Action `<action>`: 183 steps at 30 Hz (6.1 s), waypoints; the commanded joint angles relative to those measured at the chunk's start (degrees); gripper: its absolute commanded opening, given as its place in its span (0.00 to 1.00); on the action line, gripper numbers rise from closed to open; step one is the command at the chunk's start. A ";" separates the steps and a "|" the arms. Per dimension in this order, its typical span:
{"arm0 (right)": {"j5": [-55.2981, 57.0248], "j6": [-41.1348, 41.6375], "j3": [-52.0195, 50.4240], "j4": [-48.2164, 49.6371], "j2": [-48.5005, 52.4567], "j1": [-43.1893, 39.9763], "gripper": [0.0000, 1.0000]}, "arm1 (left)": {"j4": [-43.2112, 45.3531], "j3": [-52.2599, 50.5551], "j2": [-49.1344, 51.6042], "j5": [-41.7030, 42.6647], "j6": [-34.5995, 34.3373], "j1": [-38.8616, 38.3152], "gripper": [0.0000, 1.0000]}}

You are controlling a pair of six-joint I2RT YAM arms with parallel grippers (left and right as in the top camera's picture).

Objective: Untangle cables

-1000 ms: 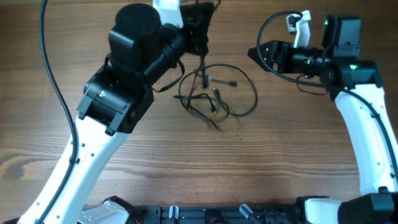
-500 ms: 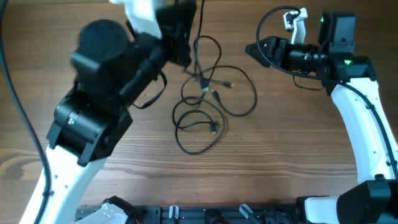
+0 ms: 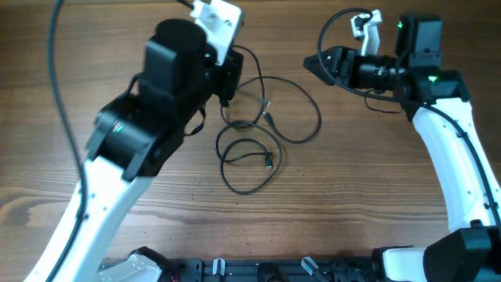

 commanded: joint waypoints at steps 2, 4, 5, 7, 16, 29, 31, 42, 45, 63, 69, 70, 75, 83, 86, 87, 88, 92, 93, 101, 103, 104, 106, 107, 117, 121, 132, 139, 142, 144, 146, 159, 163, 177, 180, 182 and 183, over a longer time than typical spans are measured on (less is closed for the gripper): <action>4.55 2.93 0.33 2.36 3.52 2.64 0.81 | 3.69 1.27 -8.74 -0.55 -5.73 1.25 0.04; 4.13 3.04 0.33 4.13 4.92 2.64 0.81 | 4.70 1.27 -11.61 -0.31 -9.51 2.45 0.04; 4.13 2.99 0.33 5.31 5.70 2.64 0.81 | 5.40 1.27 -13.49 1.03 -10.78 3.13 0.04; 2.95 2.99 0.33 8.09 7.48 2.78 0.81 | 6.51 1.27 -16.15 4.76 -11.17 3.67 0.04; -9.31 -2.12 0.33 17.11 15.96 7.58 0.81 | 5.86 1.27 -20.87 5.51 -16.13 3.65 0.04; -10.01 -9.07 0.33 29.51 21.53 16.13 0.76 | 5.25 1.27 -20.83 5.75 -18.45 3.65 0.04; -9.31 -8.92 0.33 32.57 22.91 17.14 0.73 | 5.22 1.27 -20.83 5.75 -18.45 3.65 0.04; -0.26 3.87 0.35 35.98 25.38 17.05 0.04 | 2.80 1.27 -20.81 4.59 -18.38 3.65 0.04; 1.18 7.28 0.35 32.94 24.41 13.55 0.04 | 0.20 1.27 -20.57 -2.84 -18.38 3.65 0.04; 21.27 -0.98 0.35 1.57 17.42 5.51 0.05 | -0.70 1.27 -13.29 -11.21 -13.66 6.88 0.04; 17.22 -2.97 0.94 -0.07 16.33 8.70 0.24 | -4.76 1.27 -5.99 -4.90 -18.36 6.95 0.04; 16.87 -2.97 1.60 -1.20 15.34 8.52 0.44 | -5.31 1.27 -4.81 -3.91 -18.93 7.04 0.04; 16.68 -2.99 8.61 -9.79 9.38 6.73 0.86 | -6.64 1.25 -0.35 1.79 -20.13 7.41 0.04; 0.07 -3.37 11.41 -5.79 3.54 6.73 0.86 | -6.64 1.25 5.05 21.09 -10.14 7.41 0.04; -2.05 -8.85 11.41 -2.78 3.56 6.75 0.86 | -6.86 1.25 5.81 27.74 -4.85 7.43 0.04; -2.38 -11.65 11.41 -2.56 3.56 6.73 0.86 | -6.84 1.25 5.84 29.18 -4.37 7.43 0.04; -2.93 -13.40 11.41 -2.60 3.63 6.73 0.86 | -6.78 1.25 5.84 30.23 -4.37 7.54 0.04; -6.97 -14.32 11.37 -3.15 3.61 6.75 0.84 | -6.86 1.25 5.84 35.74 -3.23 9.35 0.04; -7.56 -15.63 11.37 -3.19 3.61 6.75 0.83 | -6.86 1.25 5.84 36.89 -2.89 9.70 0.04; -14.34 -25.79 11.37 -1.36 3.78 6.78 0.80 | -7.30 1.16 6.86 50.16 -3.15 12.55 0.04; -14.36 -25.75 11.37 -0.31 3.87 7.13 0.80 | -7.30 1.16 6.86 52.76 -3.17 12.48 0.04; -14.36 -25.77 11.37 -0.09 3.87 7.34 0.80 | -7.30 1.16 6.86 53.37 -3.17 12.48 0.04; -14.34 -25.77 11.37 0.90 3.87 8.15 0.80 | -7.32 1.16 6.86 54.16 -3.80 12.48 0.04; -14.12 -25.77 11.34 1.73 3.89 8.74 0.79 | -7.30 1.16 6.86 54.38 -4.61 12.48 0.04; -13.81 -22.47 11.30 8.87 3.89 11.15 0.31 | -7.76 1.14 6.86 56.68 -5.09 12.13 0.06; -7.48 -14.12 11.30 9.18 3.89 11.15 0.04 | -7.89 1.14 6.86 53.62 -5.07 12.11 0.29; 7.93 2.47 18.73 9.07 3.61 3.93 0.04 | -7.91 1.14 6.86 43.80 -5.09 12.52 1.00; 13.33 4.07 25.16 5.99 3.61 -9.94 0.04 | -8.20 1.14 6.86 43.54 -5.03 12.61 1.00; 18.38 3.63 25.14 4.37 3.85 -16.94 0.04 | -8.39 1.14 6.86 42.53 -4.63 12.61 1.00; 21.59 2.75 25.14 3.10 3.89 -19.78 0.04 | -8.50 1.14 6.86 41.55 -4.63 12.61 1.00; 29.53 2.05 24.98 1.33 3.96 -22.95 0.04 | -8.76 1.14 6.86 40.76 -4.61 12.61 1.00; 72.04 5.92 24.46 6.64 19.78 -35.36 0.04 | -8.96 1.14 6.86 40.76 -4.66 12.59 1.00; 77.79 6.03 24.46 7.50 25.75 -36.39 0.04 | -8.94 1.14 6.86 40.76 -4.66 12.59 1.00; 75.25 20.94 23.76 -7.39 37.29 -39.45 0.04 | -9.01 1.14 6.93 40.79 -4.68 12.59 1.00; 77.26 22.67 23.78 -11.06 37.24 -40.79 0.04 | -9.01 1.14 6.93 40.79 -4.68 12.59 1.00; 79.97 23.02 23.78 -13.75 37.22 -41.57 0.04 | -9.01 1.14 6.93 40.79 -4.66 12.59 1.00; 80.54 24.72 23.78 -16.37 37.20 -42.16 0.04 | -8.98 1.14 6.93 40.79 -4.66 12.59 1.00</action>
